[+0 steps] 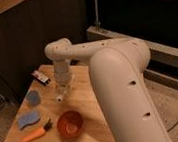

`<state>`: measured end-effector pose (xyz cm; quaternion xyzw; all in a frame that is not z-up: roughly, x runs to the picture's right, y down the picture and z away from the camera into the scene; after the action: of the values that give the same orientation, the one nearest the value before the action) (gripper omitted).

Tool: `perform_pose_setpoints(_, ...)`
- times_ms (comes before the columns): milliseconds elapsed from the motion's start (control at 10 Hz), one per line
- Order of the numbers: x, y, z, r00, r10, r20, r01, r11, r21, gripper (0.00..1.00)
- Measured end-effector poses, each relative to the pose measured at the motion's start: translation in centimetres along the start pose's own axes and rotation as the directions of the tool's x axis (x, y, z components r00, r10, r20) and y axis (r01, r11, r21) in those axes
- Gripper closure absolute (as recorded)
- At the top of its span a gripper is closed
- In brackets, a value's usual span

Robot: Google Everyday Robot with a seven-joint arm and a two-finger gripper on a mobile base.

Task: Place the bottle in the ceramic bowl

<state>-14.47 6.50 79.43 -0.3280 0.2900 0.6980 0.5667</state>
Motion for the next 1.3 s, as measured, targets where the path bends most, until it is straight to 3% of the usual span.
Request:
perform_pose_setpoints(800, 5.1, -0.1, -2.4, 0.998, -0.069, 0.012, 0.069, 0.998, -0.016, 1.00)
perform_pose_setpoints(1300, 7.7, -0.8, -2.7, 0.995, -0.101, 0.020, 0.101, 0.995, -0.026, 1.00)
